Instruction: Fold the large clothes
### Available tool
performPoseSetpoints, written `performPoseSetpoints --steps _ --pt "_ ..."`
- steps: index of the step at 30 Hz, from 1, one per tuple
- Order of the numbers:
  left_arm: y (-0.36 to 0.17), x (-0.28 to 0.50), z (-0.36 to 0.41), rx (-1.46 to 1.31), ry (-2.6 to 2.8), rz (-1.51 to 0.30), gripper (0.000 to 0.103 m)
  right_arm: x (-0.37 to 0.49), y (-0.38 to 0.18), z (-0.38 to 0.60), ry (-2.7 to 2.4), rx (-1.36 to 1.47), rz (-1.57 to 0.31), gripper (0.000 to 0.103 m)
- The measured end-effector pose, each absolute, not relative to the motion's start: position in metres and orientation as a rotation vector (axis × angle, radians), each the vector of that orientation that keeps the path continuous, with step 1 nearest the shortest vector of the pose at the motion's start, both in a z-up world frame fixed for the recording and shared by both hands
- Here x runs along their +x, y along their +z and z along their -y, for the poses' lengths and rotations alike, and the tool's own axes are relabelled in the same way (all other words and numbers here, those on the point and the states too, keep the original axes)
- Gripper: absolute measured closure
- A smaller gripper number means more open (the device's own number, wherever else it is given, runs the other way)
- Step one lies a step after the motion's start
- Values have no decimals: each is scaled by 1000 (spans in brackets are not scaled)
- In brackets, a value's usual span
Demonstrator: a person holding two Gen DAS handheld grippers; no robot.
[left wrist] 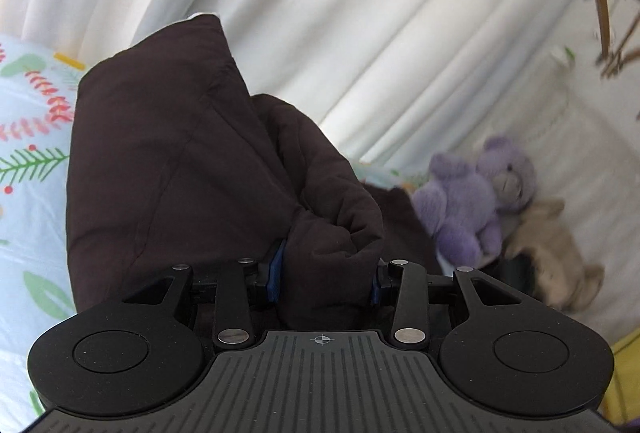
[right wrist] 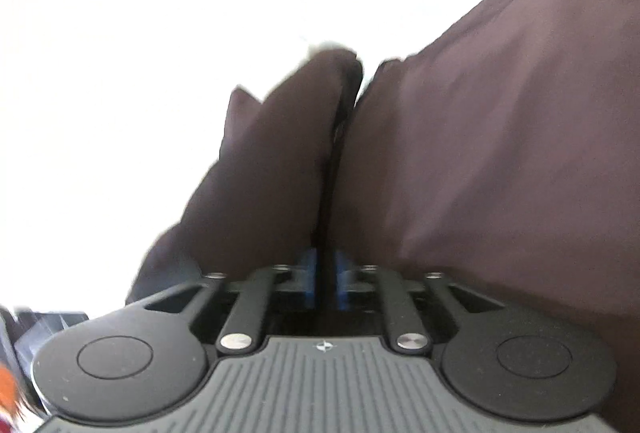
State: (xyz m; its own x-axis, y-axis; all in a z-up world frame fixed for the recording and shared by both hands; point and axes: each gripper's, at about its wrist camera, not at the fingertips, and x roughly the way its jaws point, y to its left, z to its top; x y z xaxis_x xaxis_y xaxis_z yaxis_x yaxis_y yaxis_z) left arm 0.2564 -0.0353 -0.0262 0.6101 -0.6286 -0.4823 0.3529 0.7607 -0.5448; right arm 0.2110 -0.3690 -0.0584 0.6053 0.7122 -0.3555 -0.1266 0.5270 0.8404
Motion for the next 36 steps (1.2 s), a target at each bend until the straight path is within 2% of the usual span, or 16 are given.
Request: performPoseSetpoints --steps 1,2,3,5,6,8,13,18,19,21,23,26,29,33,34,36 --pt "-27 254 38 -407 -587 -713 60 215 -53 378 557 907 -767 62" --pt "-29 251 37 -392 -588 -708 60 221 -48 384 562 934 -768 55" --pt "-29 250 40 -374 -588 -702 60 227 -44 387 581 963 -773 52" --pt "-32 247 37 -351 -589 -699 60 241 -39 386 648 1016 -796 39" --pt "-33 246 39 -345 -588 -700 60 249 -36 380 695 1038 -814 37" --pt "-35 247 42 -326 -587 -702 59 261 -30 366 729 1016 -852 24" --pt "-34 242 47 -280 -570 -694 59 289 -10 318 685 722 -929 25" --pt "-34 243 50 -276 -564 -696 58 304 -6 292 652 563 -1008 29" --pt "-35 243 50 -277 -562 -697 58 306 -7 290 648 558 -1019 33" --pt "-35 243 50 -274 -559 -698 58 299 -10 296 641 546 -1023 44" --pt "-36 244 51 -273 -556 -700 57 292 -9 297 642 502 -1006 63" --pt "-35 248 52 -277 -558 -704 55 280 6 284 623 368 -956 77" --pt "-26 243 52 -262 -545 -696 48 263 25 270 615 199 -878 83" --pt "-10 203 34 -171 -546 -671 33 242 49 256 615 34 -787 86" --pt "-10 190 27 -132 -538 -663 33 238 52 254 612 11 -778 87" --pt "-20 171 17 -70 -466 -694 22 234 56 250 609 -32 -755 87"
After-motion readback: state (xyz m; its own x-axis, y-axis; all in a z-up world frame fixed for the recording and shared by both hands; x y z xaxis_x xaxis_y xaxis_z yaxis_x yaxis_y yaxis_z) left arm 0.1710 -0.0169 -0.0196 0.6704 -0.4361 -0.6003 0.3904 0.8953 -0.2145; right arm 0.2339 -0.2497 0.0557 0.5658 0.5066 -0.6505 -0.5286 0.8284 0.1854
